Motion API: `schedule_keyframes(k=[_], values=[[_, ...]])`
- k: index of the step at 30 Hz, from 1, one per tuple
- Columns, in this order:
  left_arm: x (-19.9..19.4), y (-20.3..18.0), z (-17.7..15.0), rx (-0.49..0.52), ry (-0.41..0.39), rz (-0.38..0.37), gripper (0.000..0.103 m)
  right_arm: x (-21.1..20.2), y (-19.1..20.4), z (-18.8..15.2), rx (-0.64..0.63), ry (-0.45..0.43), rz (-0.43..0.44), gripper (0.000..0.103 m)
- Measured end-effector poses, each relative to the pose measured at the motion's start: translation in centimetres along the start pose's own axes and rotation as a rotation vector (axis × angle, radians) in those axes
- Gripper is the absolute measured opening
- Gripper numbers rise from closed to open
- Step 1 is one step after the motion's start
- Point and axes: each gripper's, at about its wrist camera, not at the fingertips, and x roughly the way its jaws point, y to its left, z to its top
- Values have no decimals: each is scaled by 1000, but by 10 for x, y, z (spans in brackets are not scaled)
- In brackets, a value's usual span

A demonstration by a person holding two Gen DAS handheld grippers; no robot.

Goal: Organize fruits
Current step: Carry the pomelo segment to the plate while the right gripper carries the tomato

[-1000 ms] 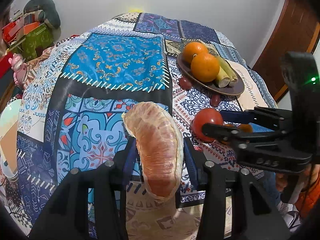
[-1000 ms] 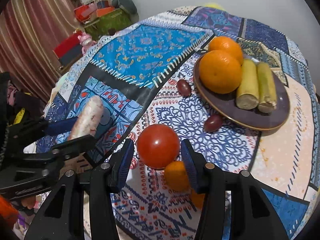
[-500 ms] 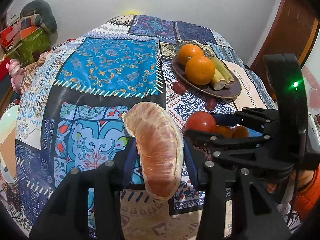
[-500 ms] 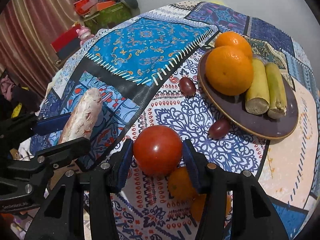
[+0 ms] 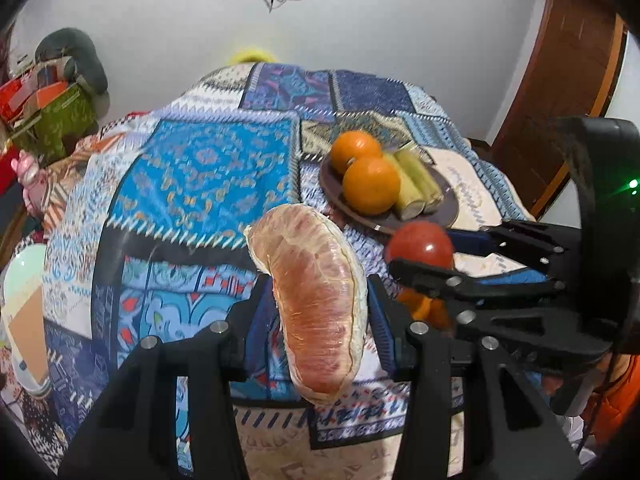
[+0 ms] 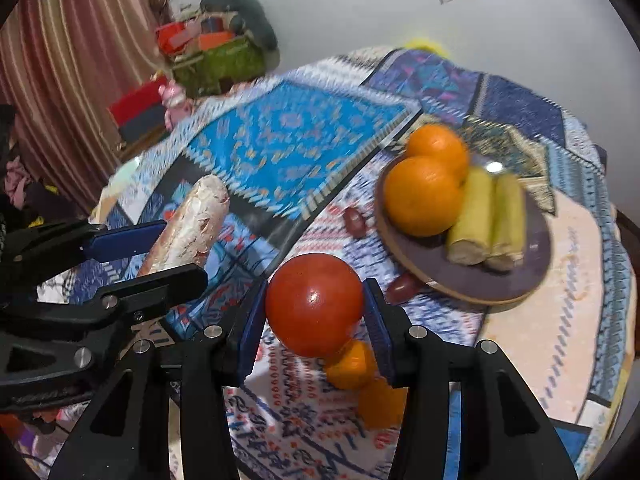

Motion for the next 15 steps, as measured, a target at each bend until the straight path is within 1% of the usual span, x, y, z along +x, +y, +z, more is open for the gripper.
schedule_keyframes(k=[8,15], values=[[5,-30,28,53,-33,-18,46,-47,-43,12,70,-120,-85,44],[19,-59,60,101,-61,-36,46,-77,-81,25,127,-210,-164,44]])
